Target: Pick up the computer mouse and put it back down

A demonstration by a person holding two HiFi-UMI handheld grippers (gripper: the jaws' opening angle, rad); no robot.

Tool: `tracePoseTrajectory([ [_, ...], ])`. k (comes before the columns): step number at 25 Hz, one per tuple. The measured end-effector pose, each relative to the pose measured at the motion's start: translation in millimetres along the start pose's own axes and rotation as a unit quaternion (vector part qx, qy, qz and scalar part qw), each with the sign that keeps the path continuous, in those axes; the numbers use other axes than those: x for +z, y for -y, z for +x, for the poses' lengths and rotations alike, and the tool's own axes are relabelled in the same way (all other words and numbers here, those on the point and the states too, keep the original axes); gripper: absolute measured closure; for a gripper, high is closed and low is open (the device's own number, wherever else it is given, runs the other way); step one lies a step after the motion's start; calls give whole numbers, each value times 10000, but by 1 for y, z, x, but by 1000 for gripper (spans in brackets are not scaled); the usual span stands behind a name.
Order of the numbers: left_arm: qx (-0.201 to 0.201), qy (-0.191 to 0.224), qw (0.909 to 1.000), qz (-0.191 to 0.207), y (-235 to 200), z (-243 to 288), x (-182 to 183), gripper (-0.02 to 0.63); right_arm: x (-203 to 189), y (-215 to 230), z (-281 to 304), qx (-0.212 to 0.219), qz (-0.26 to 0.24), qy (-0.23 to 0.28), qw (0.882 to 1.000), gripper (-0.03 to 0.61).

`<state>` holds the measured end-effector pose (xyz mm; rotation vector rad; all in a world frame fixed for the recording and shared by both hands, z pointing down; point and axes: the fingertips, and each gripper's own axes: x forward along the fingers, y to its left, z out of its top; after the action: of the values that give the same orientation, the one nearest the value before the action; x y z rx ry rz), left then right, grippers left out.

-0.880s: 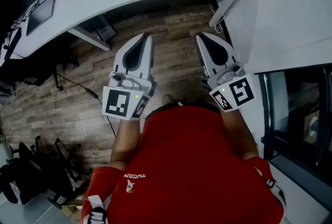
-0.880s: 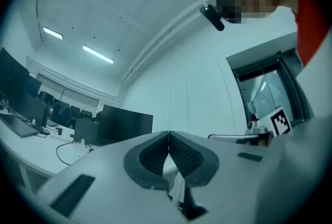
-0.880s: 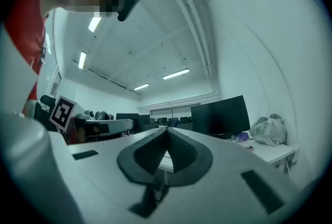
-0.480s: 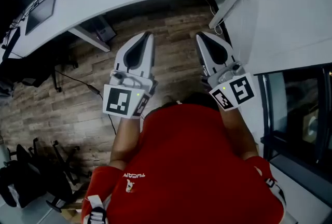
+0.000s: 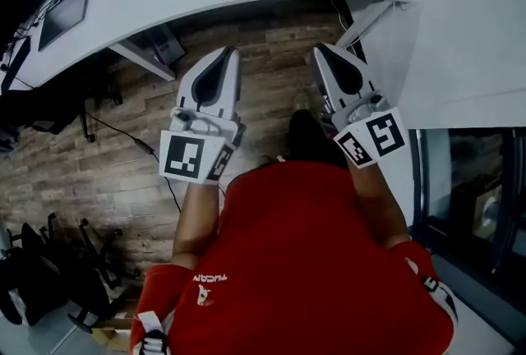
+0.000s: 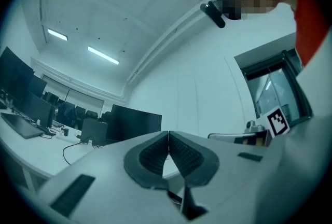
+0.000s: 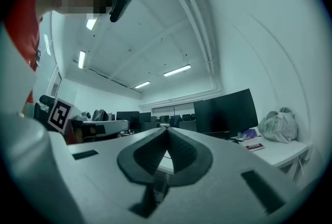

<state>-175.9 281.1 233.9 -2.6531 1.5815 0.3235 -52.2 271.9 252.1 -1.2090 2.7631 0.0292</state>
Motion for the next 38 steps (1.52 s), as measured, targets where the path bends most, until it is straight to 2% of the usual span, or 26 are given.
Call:
tracePoseTrajectory([
  [5,181,-109,9997,103,-32,54,-16,603,-8,49,52,169,-60,64,9998,574],
  [10,384,-391,9981,292,-58,135,-44,603,-26,124,109,366,97,33,9993,574],
  [18,663,-808,9938,367,-87,271,-89,603,-35,242,178,673,206,-86,9975,574],
  [22,867,-1058,9898,394,-103,321,-115,603,-44,287,206,863,293,-155,9957,574],
  [27,942,-1385,9850,422,-124,357,-154,601,-51,322,233,962,412,-224,9943,574],
  [33,891,-1809,9787,382,-145,373,-187,597,-64,332,252,870,515,-306,9944,574],
  [38,695,-2169,9733,282,-158,380,-216,483,-71,334,261,713,501,-387,9954,574],
])
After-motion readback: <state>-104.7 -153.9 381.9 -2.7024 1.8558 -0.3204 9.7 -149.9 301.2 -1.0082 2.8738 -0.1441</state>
